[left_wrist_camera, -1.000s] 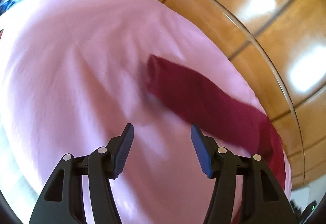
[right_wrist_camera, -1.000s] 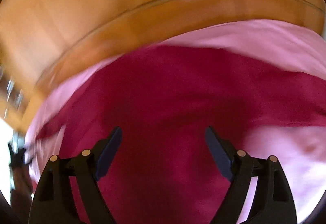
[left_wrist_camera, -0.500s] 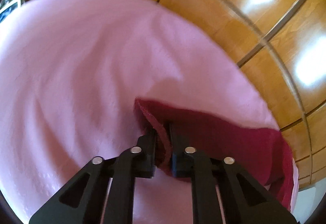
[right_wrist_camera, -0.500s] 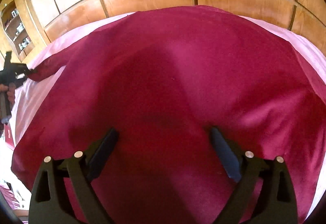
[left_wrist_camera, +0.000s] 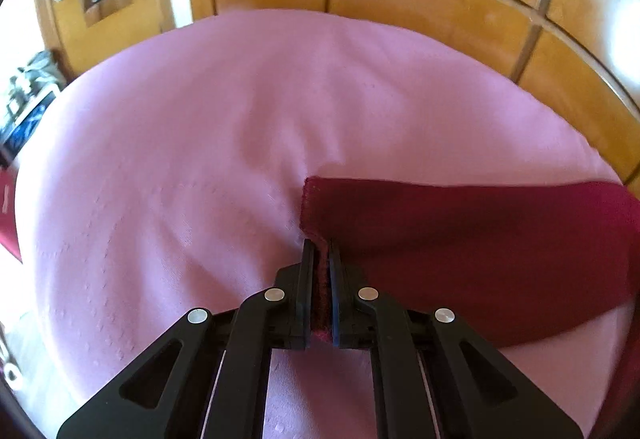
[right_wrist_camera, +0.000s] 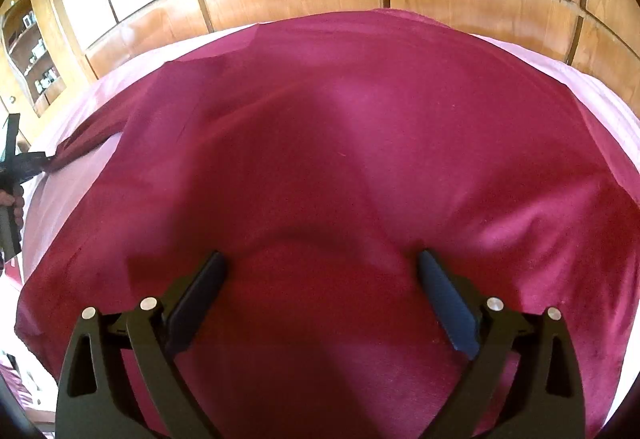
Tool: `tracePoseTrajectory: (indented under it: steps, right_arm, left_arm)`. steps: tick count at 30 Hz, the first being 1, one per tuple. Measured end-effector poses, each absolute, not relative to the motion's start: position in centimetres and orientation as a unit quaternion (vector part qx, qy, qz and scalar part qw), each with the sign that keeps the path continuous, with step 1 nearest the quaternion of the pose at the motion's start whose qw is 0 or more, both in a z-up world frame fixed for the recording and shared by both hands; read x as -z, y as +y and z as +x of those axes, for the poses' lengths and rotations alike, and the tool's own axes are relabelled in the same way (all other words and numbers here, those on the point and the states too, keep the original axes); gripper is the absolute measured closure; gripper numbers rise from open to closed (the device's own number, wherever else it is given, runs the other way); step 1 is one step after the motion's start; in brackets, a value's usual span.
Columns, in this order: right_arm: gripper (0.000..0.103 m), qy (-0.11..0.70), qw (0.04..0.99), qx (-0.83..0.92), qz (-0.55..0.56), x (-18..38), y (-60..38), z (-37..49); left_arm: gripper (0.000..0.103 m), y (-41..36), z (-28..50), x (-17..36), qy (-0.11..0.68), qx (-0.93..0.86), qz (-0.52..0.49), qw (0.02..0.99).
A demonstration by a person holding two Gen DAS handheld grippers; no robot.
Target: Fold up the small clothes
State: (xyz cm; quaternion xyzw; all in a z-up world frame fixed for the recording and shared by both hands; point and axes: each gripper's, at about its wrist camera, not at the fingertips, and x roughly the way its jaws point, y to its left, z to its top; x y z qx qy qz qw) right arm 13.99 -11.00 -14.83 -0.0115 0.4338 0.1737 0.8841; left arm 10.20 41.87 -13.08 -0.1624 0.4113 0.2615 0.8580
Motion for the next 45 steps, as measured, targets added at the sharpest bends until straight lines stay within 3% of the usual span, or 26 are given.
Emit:
tracePoseTrajectory:
  steps: [3, 9, 11, 13, 15, 22, 29, 30, 31, 33, 34, 35, 37, 42, 43, 44, 45]
  right_arm:
    - [0.005, 0.432, 0.885, -0.172, -0.016, 14.8, -10.8, 14.1]
    - [0.005, 0.428, 0.887, -0.173, -0.013, 14.9, -10.9, 14.0]
    - [0.005, 0.427, 0.887, -0.176, -0.011, 14.9, -11.0, 13.9]
    - [0.004, 0.428, 0.886, -0.177, -0.011, 14.8, -11.0, 14.0]
    - [0.004, 0.429, 0.885, -0.180, -0.007, 14.7, -11.2, 13.9]
    - [0.006, 0.438, 0.880, -0.178, 0.051, 11.8, -15.7, 11.9]
    - [0.007, 0.424, 0.899, -0.069, 0.085, 9.4, -25.3, 6.5]
    - [0.008, 0.433, 0.895, -0.056, 0.089, 9.8, -26.6, 5.7]
    - [0.016, 0.446, 0.889, -0.050, 0.094, 10.3, -27.5, 4.9]
    - [0.044, 0.483, 0.867, -0.062, 0.107, 11.7, -28.3, 3.8]
    - [0.063, 0.497, 0.858, -0.071, 0.110, 12.4, -28.3, 3.5]
    - [0.076, 0.503, 0.855, -0.076, 0.104, 12.8, -28.1, 3.2]
    - [0.093, 0.505, 0.854, -0.088, 0.092, 12.7, -27.9, 2.4]
    - [0.094, 0.520, 0.843, -0.105, 0.087, 12.6, -29.8, 2.4]
    - [0.089, 0.520, 0.843, -0.111, 0.082, 12.3, -29.8, 2.6]
    - [0.067, 0.520, 0.841, -0.118, 0.091, 12.1, -30.1, 2.9]
    - [0.054, 0.517, 0.841, -0.121, 0.107, 11.9, -30.6, 3.2]
  left_arm:
    - [0.097, 41.9, 12.1, 12.1, 0.415, -0.311, -0.126, 0.846]
    - [0.097, 42.6, 12.7, 8.1, 0.386, -0.327, -0.201, 0.839]
    - [0.090, 40.7, 11.7, 7.1, 0.369, -0.278, -0.227, 0.858]
    - [0.066, 37.2, 10.2, 6.1, 0.353, -0.162, -0.258, 0.884]
    - [0.060, 33.3, 9.1, 6.0, 0.362, -0.059, -0.250, 0.896]
    - [0.060, 20.1, 3.8, 9.5, 0.451, 0.187, -0.196, 0.850]
    - [0.060, 16.4, 0.5, 12.4, 0.485, 0.216, -0.184, 0.827]
    - [0.065, 16.7, 0.6, 12.4, 0.482, 0.215, -0.188, 0.828]
    - [0.078, 16.8, 1.9, 12.5, 0.482, 0.214, -0.189, 0.829]
    - [0.097, 15.9, 0.8, 12.7, 0.483, 0.202, -0.177, 0.833]
    - [0.099, 15.5, 0.3, 12.6, 0.482, 0.200, -0.176, 0.835]
    - [0.099, 15.6, 0.1, 12.5, 0.479, 0.201, -0.177, 0.836]
    - [0.100, 15.3, -0.6, 12.0, 0.475, 0.201, -0.170, 0.840]
    - [0.103, 15.0, -2.7, 12.1, 0.489, 0.200, -0.164, 0.833]
    - [0.103, 15.0, -2.6, 12.2, 0.495, 0.195, -0.165, 0.831]
    - [0.103, 15.1, -2.5, 12.4, 0.498, 0.194, -0.171, 0.828]
    - [0.103, 15.3, -2.3, 12.3, 0.495, 0.187, -0.175, 0.830]
